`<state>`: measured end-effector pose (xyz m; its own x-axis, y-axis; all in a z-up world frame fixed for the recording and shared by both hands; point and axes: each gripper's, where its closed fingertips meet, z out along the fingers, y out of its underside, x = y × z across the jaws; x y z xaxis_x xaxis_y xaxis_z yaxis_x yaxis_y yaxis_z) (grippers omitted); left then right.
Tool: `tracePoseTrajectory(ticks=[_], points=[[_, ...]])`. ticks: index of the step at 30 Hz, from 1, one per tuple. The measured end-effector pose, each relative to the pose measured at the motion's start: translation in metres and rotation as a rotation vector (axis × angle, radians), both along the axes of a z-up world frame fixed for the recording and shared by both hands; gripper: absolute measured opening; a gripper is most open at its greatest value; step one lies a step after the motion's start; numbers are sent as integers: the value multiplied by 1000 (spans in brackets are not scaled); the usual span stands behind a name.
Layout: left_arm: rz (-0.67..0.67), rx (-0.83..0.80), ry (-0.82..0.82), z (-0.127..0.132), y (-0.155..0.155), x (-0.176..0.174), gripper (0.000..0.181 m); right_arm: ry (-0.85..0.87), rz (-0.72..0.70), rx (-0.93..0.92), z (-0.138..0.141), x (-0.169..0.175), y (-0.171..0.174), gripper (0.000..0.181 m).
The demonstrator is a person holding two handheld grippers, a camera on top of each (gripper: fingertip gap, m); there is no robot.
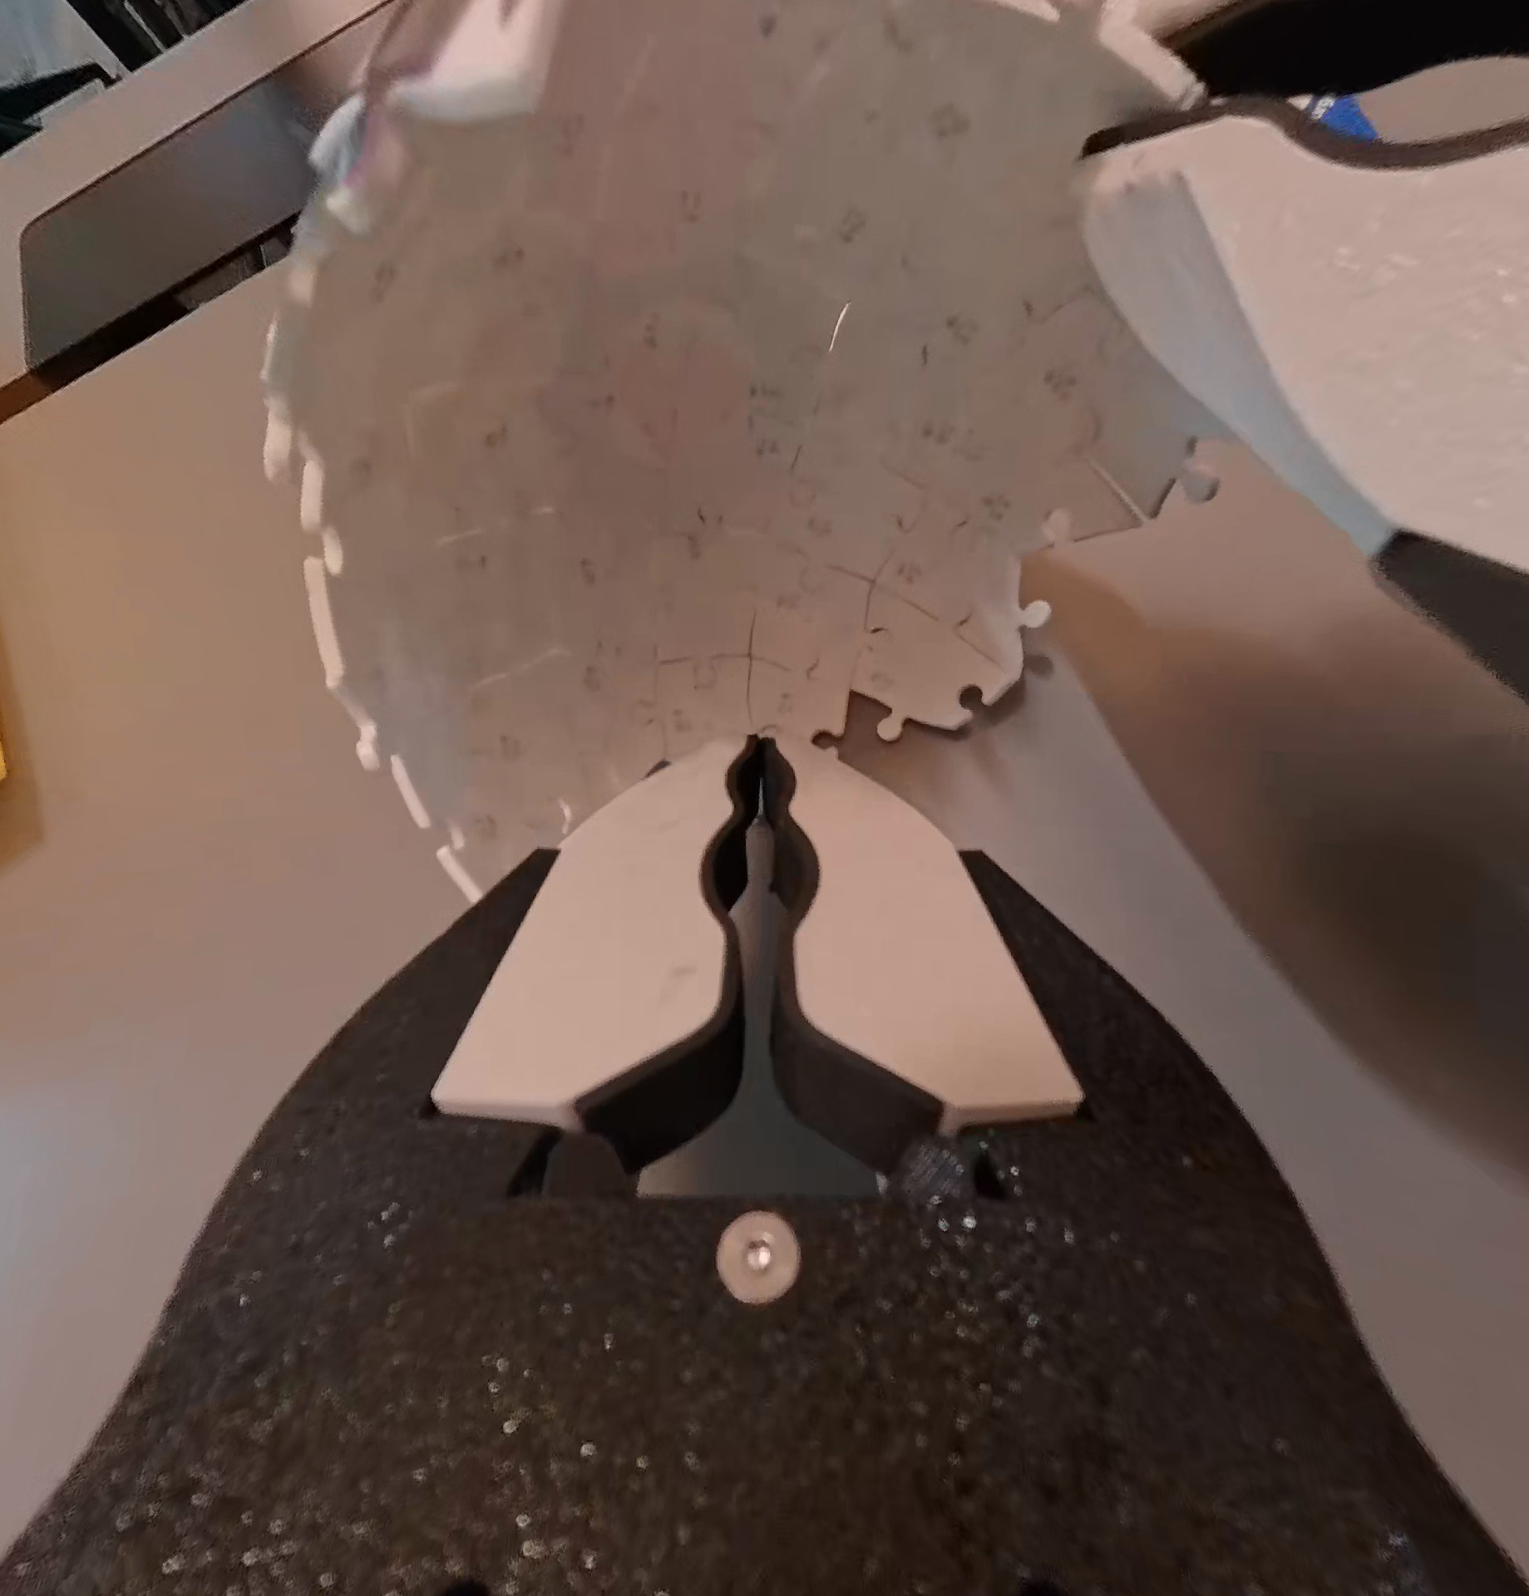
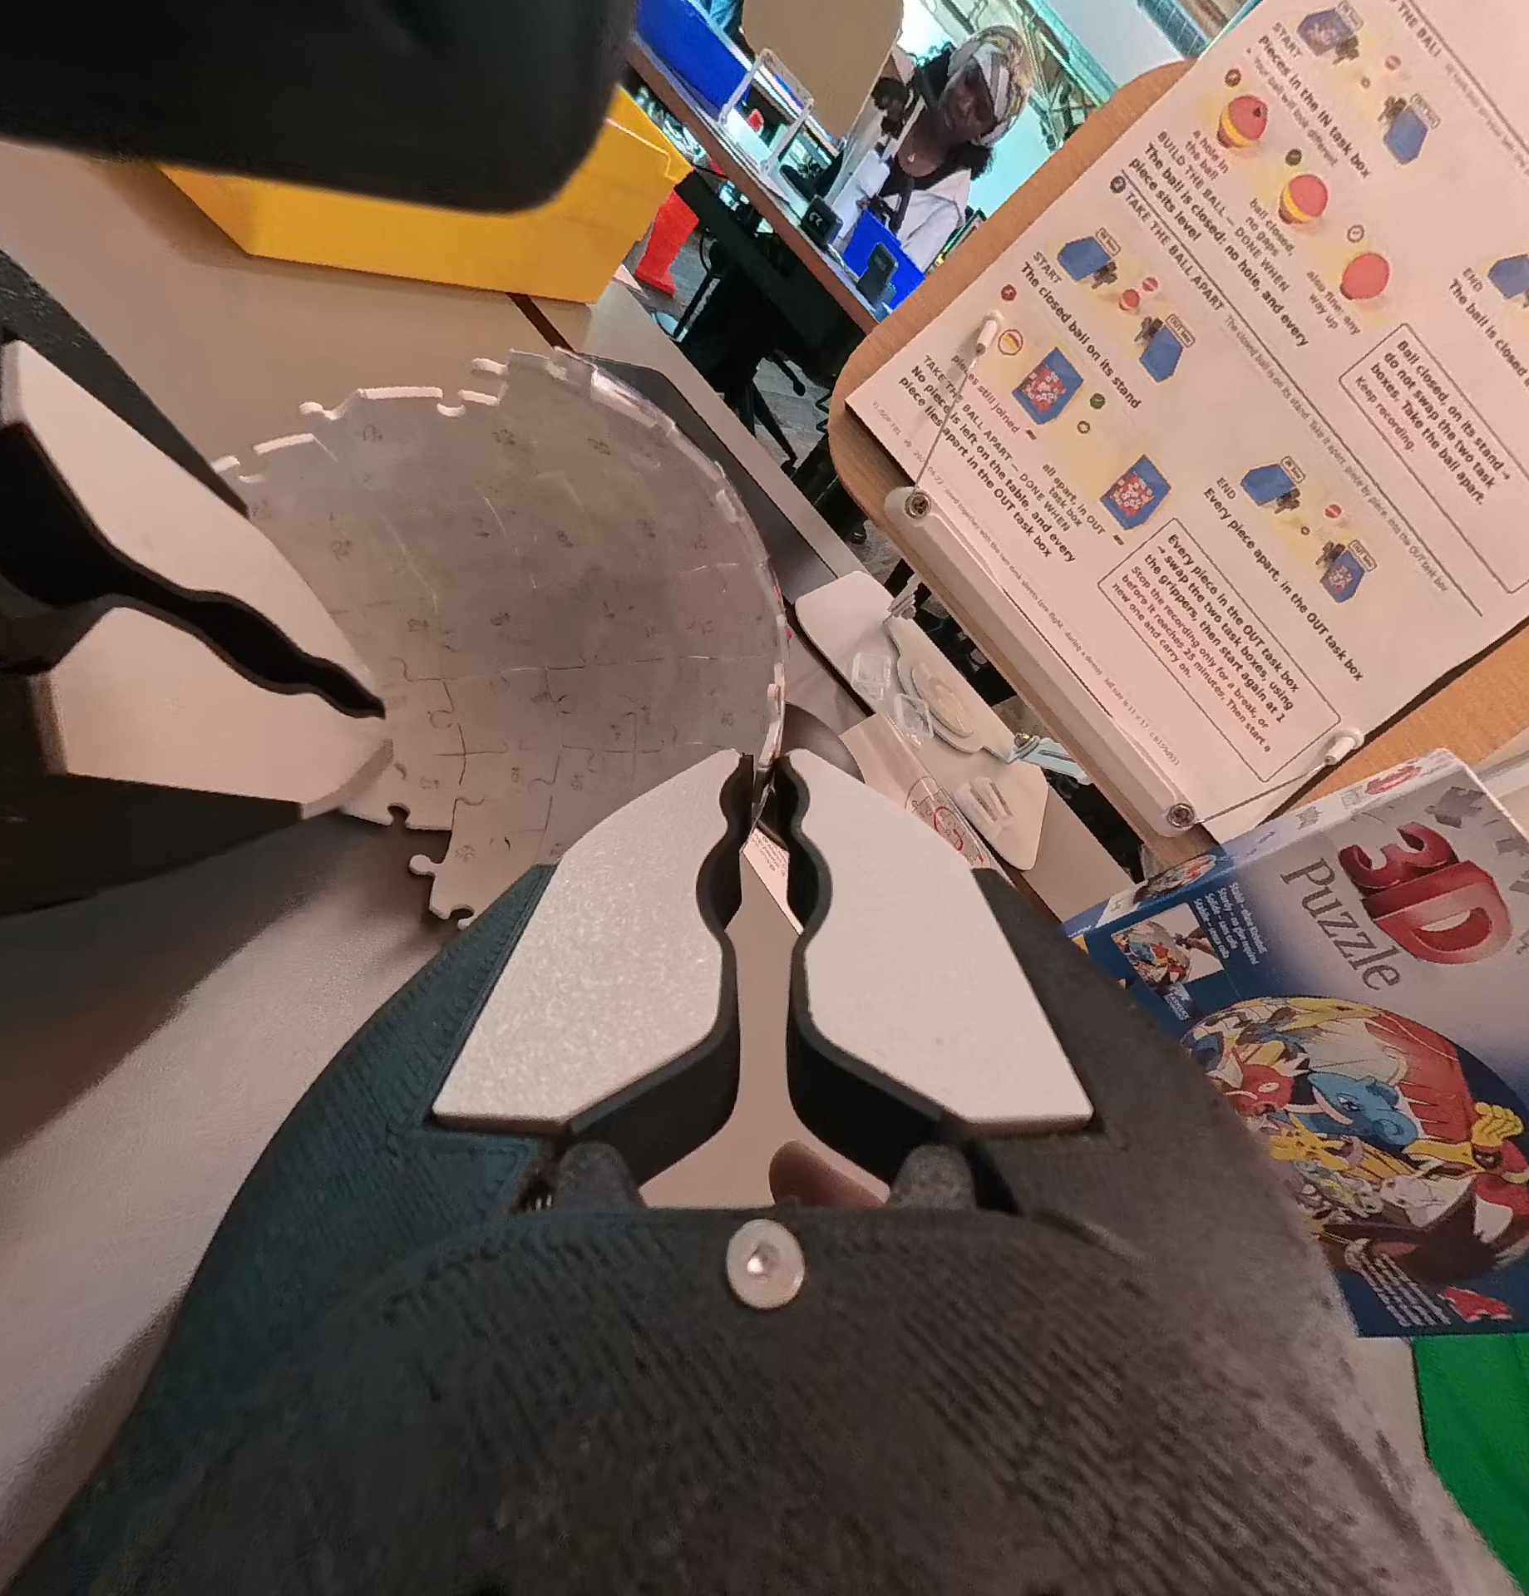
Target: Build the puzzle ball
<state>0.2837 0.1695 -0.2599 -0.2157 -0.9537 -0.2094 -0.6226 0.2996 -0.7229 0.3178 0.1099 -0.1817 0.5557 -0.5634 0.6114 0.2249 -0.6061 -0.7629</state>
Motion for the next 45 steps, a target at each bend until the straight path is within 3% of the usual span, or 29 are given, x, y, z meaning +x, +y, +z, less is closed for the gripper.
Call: tracePoseTrajectory(ticks=[16,23,28,35,45], points=[[35,29,81,-15,0,5,0,-10,1,1,1,-1,2,5],[72,-55,18,-6,2,1,0,-12,2,-6,1,-1,1,5],[58,-20,4,1,5,-5,0,-15,1,-7,1,0,2,5],[32,-13,79,-13,1,2,0,-20,0,-17,1,0,2,5],[98,-55,85,-15,1,3,0,-26,1,-22,1,-1,3,5]])
